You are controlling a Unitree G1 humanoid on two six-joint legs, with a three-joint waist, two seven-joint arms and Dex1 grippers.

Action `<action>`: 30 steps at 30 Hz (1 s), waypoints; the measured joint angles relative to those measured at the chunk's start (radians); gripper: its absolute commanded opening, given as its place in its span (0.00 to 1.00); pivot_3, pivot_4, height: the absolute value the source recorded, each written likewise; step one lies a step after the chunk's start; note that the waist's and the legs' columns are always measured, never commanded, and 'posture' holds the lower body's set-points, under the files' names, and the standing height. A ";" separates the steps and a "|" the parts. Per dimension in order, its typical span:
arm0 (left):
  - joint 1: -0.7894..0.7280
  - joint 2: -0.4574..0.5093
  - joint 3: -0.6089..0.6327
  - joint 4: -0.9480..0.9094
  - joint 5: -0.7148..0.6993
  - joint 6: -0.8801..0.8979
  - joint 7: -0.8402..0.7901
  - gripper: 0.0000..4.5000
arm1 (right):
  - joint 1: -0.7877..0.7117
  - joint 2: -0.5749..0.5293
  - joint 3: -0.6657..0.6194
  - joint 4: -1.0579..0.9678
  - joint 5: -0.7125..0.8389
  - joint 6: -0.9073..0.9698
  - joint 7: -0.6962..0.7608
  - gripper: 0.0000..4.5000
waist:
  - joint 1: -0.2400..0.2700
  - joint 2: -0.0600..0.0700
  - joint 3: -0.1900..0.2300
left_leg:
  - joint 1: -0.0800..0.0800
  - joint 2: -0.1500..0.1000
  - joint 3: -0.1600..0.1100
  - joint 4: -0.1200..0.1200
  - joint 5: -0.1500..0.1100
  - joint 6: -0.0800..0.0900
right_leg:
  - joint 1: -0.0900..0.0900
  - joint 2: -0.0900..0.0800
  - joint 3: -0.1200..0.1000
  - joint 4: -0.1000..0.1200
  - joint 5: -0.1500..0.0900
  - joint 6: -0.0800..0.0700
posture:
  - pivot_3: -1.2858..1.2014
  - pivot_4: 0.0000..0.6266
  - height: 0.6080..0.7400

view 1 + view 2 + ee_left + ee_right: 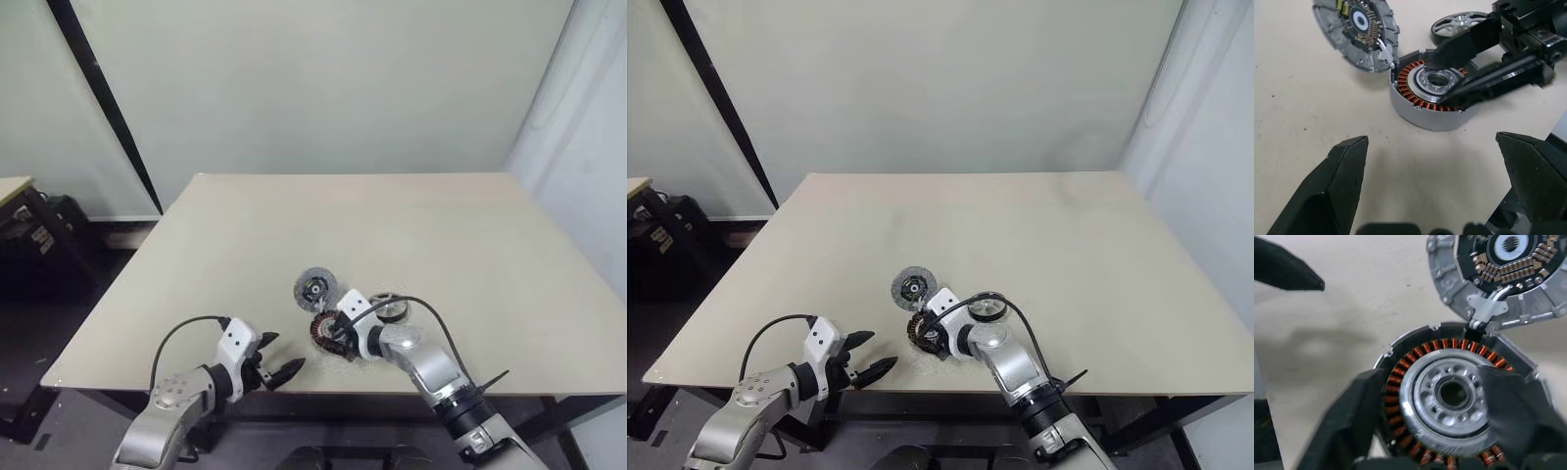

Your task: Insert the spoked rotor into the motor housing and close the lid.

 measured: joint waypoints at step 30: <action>-0.006 -0.006 0.000 0.000 0.001 -0.001 0.005 1.00 | 0.019 -0.009 -0.031 -0.063 -0.005 0.001 -0.025 0.12 | -0.001 0.000 0.000 | 0.000 0.000 0.000 -0.001 0.000 0.000 | 0.000 0.000 0.000 0.000 0.000 0.000 | 0.52 0.00 1.00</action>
